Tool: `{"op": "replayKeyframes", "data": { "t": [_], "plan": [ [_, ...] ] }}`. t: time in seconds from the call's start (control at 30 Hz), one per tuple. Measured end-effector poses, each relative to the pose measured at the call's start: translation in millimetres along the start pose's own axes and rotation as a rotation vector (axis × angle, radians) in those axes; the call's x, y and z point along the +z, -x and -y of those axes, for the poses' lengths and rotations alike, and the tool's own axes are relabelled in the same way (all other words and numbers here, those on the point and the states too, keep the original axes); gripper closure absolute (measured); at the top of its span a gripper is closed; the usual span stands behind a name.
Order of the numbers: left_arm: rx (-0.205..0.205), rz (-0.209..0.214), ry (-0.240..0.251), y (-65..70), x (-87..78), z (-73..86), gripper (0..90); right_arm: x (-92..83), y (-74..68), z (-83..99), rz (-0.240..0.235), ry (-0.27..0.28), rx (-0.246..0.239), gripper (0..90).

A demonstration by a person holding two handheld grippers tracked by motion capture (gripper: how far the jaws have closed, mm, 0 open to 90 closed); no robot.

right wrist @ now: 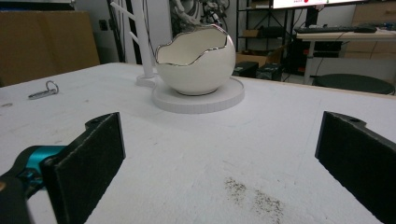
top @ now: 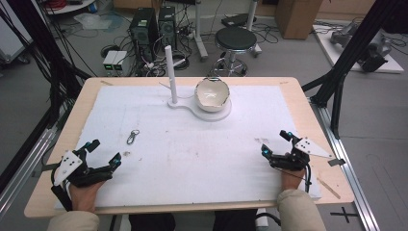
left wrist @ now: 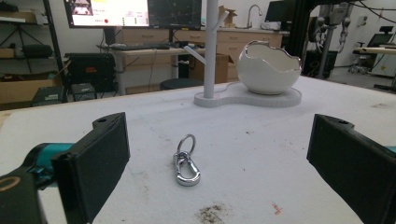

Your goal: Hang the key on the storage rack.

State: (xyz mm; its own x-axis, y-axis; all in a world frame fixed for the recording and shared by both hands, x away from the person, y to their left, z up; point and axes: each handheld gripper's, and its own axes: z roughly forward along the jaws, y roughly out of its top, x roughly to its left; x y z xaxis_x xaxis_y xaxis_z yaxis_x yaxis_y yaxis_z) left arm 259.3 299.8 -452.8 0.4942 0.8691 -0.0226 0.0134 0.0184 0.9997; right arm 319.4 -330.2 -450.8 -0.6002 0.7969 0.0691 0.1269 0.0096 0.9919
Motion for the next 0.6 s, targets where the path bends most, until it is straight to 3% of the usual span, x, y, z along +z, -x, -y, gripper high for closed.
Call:
{"op": "replayKeyframes", "data": {
  "t": [0.33, 0.47, 0.6],
  "plan": [
    [0.014, -0.003, -0.026, 1.3, 2.6, -1.0, 6.4, 0.1, -1.1, 0.1, -0.001, -0.002, 0.000, 0.5],
    [-0.001, 0.001, -0.053, -1.2, 5.7, -2.9, 6.3, 0.2, -0.5, -0.1, 0.000, 0.001, -0.003, 0.6],
    [-0.001, 0.007, -0.060, -9.7, 12.3, -17.1, 6.3, 0.4, -0.7, -0.1, 0.001, 0.001, -0.003, 0.6]
  ]
}}
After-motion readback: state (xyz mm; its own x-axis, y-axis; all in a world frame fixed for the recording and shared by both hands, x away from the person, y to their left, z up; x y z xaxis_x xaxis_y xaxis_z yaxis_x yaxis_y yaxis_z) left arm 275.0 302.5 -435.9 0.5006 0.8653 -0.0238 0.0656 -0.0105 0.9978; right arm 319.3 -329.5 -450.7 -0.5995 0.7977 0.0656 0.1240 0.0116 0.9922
